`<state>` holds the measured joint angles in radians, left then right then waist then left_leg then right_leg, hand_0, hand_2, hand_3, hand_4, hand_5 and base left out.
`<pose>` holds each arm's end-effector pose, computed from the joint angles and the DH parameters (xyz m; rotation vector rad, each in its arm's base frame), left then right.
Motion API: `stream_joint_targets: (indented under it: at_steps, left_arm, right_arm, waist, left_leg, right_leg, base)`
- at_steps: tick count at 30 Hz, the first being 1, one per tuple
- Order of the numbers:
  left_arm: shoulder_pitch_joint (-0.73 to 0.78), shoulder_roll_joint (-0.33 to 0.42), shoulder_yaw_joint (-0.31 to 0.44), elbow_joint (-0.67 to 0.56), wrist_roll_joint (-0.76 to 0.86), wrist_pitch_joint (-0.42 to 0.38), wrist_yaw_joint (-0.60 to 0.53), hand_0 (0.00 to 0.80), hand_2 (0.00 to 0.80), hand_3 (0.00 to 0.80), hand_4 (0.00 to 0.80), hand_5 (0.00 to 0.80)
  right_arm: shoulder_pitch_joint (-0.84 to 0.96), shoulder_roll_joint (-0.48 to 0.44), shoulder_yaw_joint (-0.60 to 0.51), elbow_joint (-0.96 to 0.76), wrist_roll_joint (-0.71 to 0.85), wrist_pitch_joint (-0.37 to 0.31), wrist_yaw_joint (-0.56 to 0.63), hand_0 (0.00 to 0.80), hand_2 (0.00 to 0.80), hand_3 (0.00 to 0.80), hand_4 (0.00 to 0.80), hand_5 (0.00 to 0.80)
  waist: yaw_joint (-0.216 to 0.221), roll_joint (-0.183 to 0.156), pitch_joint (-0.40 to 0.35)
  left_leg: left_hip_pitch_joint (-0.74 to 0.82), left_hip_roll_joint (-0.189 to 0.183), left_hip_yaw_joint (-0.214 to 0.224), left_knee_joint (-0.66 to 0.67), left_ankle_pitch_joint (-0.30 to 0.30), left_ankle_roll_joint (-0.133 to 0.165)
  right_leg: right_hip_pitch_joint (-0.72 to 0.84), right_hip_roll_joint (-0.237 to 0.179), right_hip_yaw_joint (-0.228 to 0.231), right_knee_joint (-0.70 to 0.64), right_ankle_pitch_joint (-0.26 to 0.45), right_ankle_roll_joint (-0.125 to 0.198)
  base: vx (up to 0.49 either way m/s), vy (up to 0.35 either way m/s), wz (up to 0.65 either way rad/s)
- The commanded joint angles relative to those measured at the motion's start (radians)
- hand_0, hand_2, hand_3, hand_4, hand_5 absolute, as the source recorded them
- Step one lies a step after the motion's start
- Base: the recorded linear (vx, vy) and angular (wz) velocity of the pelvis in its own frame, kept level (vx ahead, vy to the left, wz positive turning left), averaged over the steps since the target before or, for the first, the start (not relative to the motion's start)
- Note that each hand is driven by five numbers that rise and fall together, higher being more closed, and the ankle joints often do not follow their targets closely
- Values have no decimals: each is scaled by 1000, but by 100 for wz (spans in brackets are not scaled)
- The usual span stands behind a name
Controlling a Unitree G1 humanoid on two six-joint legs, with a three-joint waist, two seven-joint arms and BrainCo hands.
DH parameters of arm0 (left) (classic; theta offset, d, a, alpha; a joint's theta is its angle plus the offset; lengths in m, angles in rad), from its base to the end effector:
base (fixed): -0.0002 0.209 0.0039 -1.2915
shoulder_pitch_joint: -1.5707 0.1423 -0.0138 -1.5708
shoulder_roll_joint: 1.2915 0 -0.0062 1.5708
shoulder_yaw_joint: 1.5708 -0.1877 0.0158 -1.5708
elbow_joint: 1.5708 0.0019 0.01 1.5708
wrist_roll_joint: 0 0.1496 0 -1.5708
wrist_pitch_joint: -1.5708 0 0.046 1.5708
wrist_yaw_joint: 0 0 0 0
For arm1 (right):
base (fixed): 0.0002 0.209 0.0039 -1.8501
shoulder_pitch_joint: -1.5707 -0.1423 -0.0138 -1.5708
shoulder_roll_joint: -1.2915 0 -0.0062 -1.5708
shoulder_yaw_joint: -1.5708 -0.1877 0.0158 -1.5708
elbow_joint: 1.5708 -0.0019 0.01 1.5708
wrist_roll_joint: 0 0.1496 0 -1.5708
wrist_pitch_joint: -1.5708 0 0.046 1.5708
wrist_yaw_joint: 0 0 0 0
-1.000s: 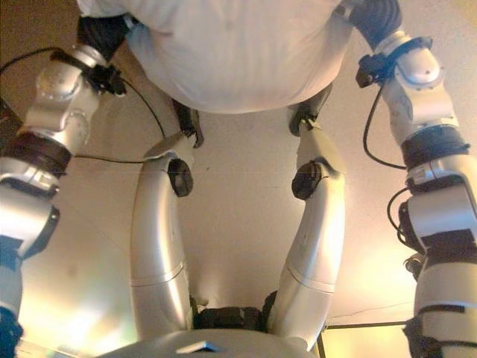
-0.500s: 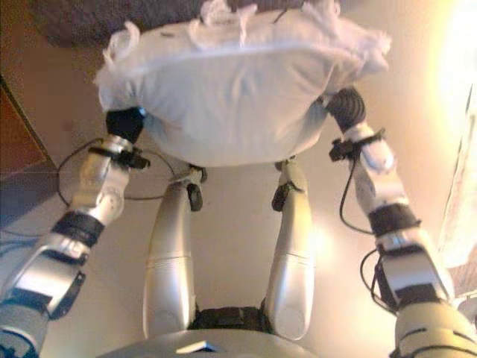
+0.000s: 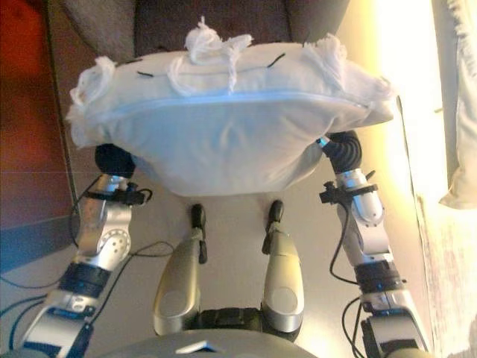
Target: Pick up the cushion and take it to the sofa
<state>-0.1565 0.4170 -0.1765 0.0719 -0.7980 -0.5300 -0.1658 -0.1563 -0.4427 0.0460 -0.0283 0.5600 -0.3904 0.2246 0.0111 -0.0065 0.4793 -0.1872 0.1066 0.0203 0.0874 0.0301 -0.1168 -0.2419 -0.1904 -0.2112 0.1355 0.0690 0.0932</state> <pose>0.2391 0.1995 0.0851 -0.3560 -0.5351 -0.2350 0.2386 -0.2141 0.1113 0.0725 -0.5533 0.3015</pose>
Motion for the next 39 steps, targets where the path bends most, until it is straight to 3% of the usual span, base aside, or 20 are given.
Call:
stream_joint_targets:
  at_steps: [1, 6, 12, 15, 17, 19, 23, 26, 28, 29, 33, 35, 36, 39]
  left_arm:
    - [37, -57, -77, -171, 54, -81, -59, 800, 800, 800, 800, 800]
    - [88, -61, -87, -200, 69, -59, -39, 800, 800, 800, 800, 800]
    - [110, -60, -66, -216, 57, -55, -7, 800, 800, 800, 800, 800]
    - [133, -59, -52, -230, 42, -51, -5, 800, 800, 800, 800, 800]
    - [150, -62, -46, -230, 43, -60, -1, 800, 800, 800, 800, 800]
    - [152, -58, -40, -225, 38, -62, -8, 800, 800, 800, 800, 800]
    - [171, -61, -30, -215, 72, -93, 19, 800, 800, 800, 800, 800]
    - [177, -64, -32, -211, 103, -99, 71, 800, 800, 800, 800, 800]
    - [186, -60, -32, -205, 130, -104, 108, 800, 800, 800, 800, 800]
    - [194, -59, -26, -211, 136, -96, 122, 800, 800, 800, 800, 800]
    - [202, -53, -21, -213, 166, -99, 140, 800, 800, 800, 800, 800]
    - [202, -53, -21, -213, 166, -99, 140, 800, 800, 800, 800, 800]
    - [199, -50, -19, -206, 163, -93, 138, 800, 800, 800, 800, 800]
    - [193, -40, -18, -201, 160, -88, 136, 800, 800, 800, 800, 800]
  right_arm:
    - [38, 40, 69, -156, -43, -123, 67, 800, 800, 800, 800, 800]
    - [72, 40, 73, -194, -28, -90, 45, 800, 800, 800, 800, 800]
    - [78, 42, 84, -217, -15, -54, 40, 800, 800, 800, 800, 800]
    - [76, 26, 91, -219, 4, -46, 59, 800, 800, 800, 800, 800]
    - [76, 16, 100, -213, 8, -54, 65, 800, 800, 800, 800, 800]
    - [72, 5, 106, -207, 9, -64, 56, 800, 800, 800, 800, 800]
    - [46, 22, 138, -191, 2, -67, 58, 800, 800, 800, 800, 800]
    - [34, 35, 166, -187, -11, -56, 33, 800, 800, 800, 800, 800]
    - [32, 41, 181, -182, -7, -49, 18, 800, 800, 800, 800, 800]
    - [33, 45, 188, -186, -5, -38, 14, 800, 800, 800, 800, 800]
    - [24, 52, 217, -187, -12, -14, 8, 800, 800, 800, 800, 800]
    - [24, 52, 217, -187, -12, -14, 8, 800, 800, 800, 800, 800]
    - [17, 50, 230, -186, -7, -7, 0, 800, 800, 800, 800, 800]
    - [5, 35, 233, -181, 18, -4, -5, 800, 800, 800, 800, 800]
  waist:
    - [29, 2, -276]
    - [38, -2, -365]
    - [44, -11, -396]
    - [47, -32, -376]
    - [52, -42, -340]
    - [52, -43, -309]
    - [91, 6, -277]
    - [116, 27, -283]
    - [136, 39, -298]
    - [147, 45, -305]
    - [162, 64, -303]
    - [162, 64, -303]
    - [167, 67, -296]
    - [174, 66, -285]
  left_leg:
    - [57, -36, 32, -94, -9, 57]
    - [184, -23, 36, -167, -4, 53]
    - [245, -7, 33, -161, -16, 42]
    - [218, -2, 48, 0, -41, 27]
    - [134, 11, 56, 169, 2, 21]
    - [85, 17, 85, 266, 7, 29]
    - [57, -50, 31, 152, 75, 26]
    - [61, -60, -3, 35, 135, 22]
    - [59, -66, -53, -52, 183, 16]
    - [55, -65, -88, -85, 206, 12]
    - [39, -33, -154, -152, 267, -1]
    - [39, -33, -154, -152, 267, -1]
    - [25, -20, -184, -162, 265, -4]
    - [20, -9, -208, -142, 230, -1]
  right_leg:
    - [159, 41, -47, -61, -112, 4]
    - [291, 74, -64, -127, -116, -15]
    - [362, 100, -69, -149, -131, -39]
    - [371, 90, -66, -145, -124, -57]
    - [380, 90, -59, -128, -125, -75]
    - [386, 91, -63, -94, -142, -88]
    - [422, 138, -30, -65, -176, -84]
    - [462, 169, -3, -68, -202, -88]
    - [489, 191, 29, -63, -228, -93]
    - [499, 200, 47, -52, -246, -97]
    - [511, 220, 92, 5, -304, -115]
    - [511, 220, 92, 5, -304, -115]
    - [513, 217, 110, 49, -337, -118]
    - [521, 189, 122, 95, -371, -104]
  base:
    - [173, -54, 10]
    - [106, -62, 18]
    - [-27, -93, 3]
    - [-82, -104, 0]
    - [-107, -140, -8]
    - [-70, -105, -17]
    - [81, -19, 2]
    - [265, -1, -72]
    - [372, 9, -33]
    - [341, 17, 1]
    - [352, 51, 4]
    - [225, 52, -17]
    - [462, 119, -36]
    - [543, 179, -73]
